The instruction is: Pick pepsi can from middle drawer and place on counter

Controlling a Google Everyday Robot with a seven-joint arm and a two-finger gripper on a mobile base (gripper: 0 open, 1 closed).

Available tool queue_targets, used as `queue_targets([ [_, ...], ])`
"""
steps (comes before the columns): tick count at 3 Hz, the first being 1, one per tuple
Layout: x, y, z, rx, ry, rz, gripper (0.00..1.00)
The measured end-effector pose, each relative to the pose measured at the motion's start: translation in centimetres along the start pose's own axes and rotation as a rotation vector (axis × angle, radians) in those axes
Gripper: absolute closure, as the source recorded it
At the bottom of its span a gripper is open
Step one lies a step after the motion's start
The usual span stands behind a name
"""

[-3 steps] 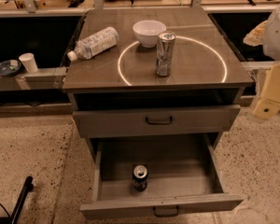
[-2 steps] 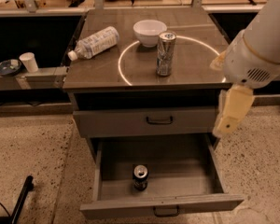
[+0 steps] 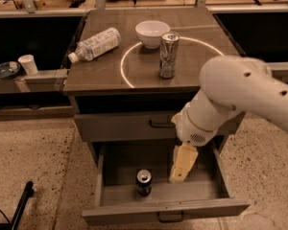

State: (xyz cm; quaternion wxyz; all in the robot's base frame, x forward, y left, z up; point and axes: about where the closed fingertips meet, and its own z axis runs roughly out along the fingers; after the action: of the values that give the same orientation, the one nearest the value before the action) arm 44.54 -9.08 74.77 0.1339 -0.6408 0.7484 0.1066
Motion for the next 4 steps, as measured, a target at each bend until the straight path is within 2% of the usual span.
queue_targets([
  [1, 0.0, -0.1, 2.3, 0.018, -0.021, 0.001, 0.00],
  [2, -0.6, 0.4, 2.6, -0.010, -0.017, -0.020, 0.00],
  [3, 0.1, 1.5, 5.7, -0.054, -0.076, -0.028, 0.00],
  [4, 1.7, 2.1, 13.1, -0.072, -0.193, -0.006, 0.00],
])
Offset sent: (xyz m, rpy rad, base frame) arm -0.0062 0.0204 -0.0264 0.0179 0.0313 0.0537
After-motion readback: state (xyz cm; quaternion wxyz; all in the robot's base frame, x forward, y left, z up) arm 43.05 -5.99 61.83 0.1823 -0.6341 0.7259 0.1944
